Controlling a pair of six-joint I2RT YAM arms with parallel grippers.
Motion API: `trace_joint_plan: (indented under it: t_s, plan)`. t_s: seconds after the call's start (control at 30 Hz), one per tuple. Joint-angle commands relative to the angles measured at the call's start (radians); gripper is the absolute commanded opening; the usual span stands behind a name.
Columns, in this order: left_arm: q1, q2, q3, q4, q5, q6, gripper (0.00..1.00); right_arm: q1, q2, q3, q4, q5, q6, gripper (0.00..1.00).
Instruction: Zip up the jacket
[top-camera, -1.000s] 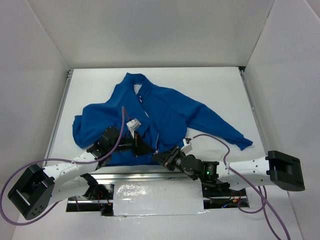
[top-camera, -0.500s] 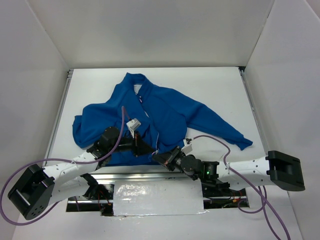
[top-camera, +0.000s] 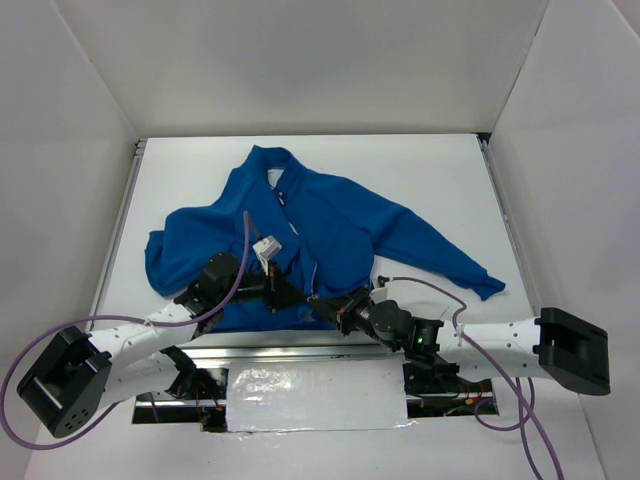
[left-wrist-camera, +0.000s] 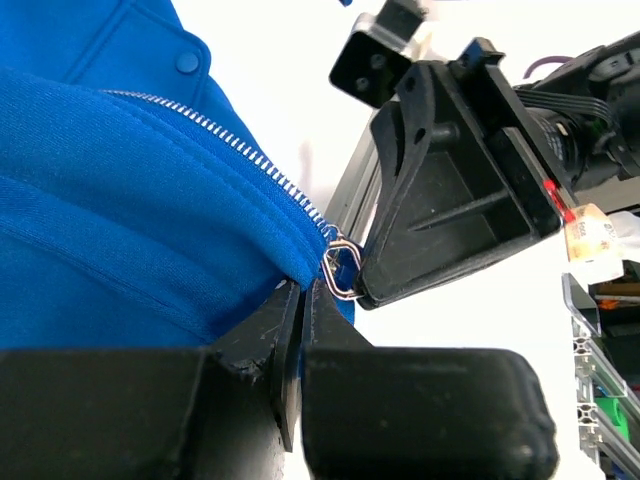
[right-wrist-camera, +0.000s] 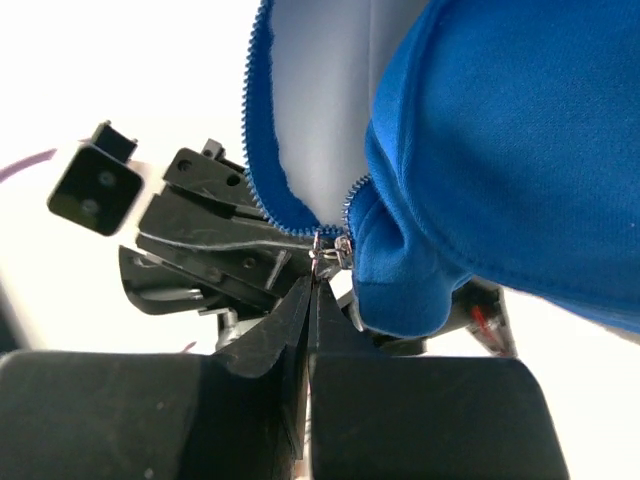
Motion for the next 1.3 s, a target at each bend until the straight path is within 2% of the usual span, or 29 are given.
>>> trace_joint_plan:
  t_s: [0.0,0.07,0.27,0.4,0.53,0.63,0.77,0.9,1.1,1.27]
  plan:
    - [-0.003,0.012,0.013,0.048,0.074,0.035,0.0,-0.076,0.041,-0.057,0.195,-0.085,0.097,0.0]
    - [-0.003,0.025,0.02,0.007,0.077,0.054,0.0,-0.129,0.056,-0.071,0.293,-0.15,0.123,0.0]
    - [-0.005,0.029,0.025,-0.036,0.1,0.072,0.0,-0.205,0.064,-0.087,0.37,-0.274,0.216,0.0]
    - [-0.006,0.035,0.031,-0.058,0.117,0.083,0.0,-0.277,0.127,-0.125,0.569,-0.374,0.268,0.0]
    - [-0.008,0.037,0.028,-0.047,0.129,0.077,0.0,-0.285,0.184,-0.089,0.601,-0.476,0.262,0.0]
    - [-0.012,0.029,0.017,0.013,0.18,0.057,0.0,-0.294,0.234,-0.114,0.626,-0.451,0.276,0.0]
    - [-0.023,0.025,0.031,-0.019,0.185,0.072,0.0,-0.406,0.334,-0.131,0.836,-0.495,0.304,0.0]
    - [-0.049,0.04,0.034,-0.019,0.197,0.077,0.0,-0.49,0.379,-0.05,0.779,-0.578,0.284,0.0]
    - [-0.071,0.043,0.036,-0.047,0.188,0.101,0.0,-0.527,0.408,0.056,0.743,-0.642,0.256,0.0]
    - [-0.075,0.046,0.045,-0.067,0.172,0.114,0.0,-0.535,0.353,0.076,0.649,-0.653,0.18,0.0]
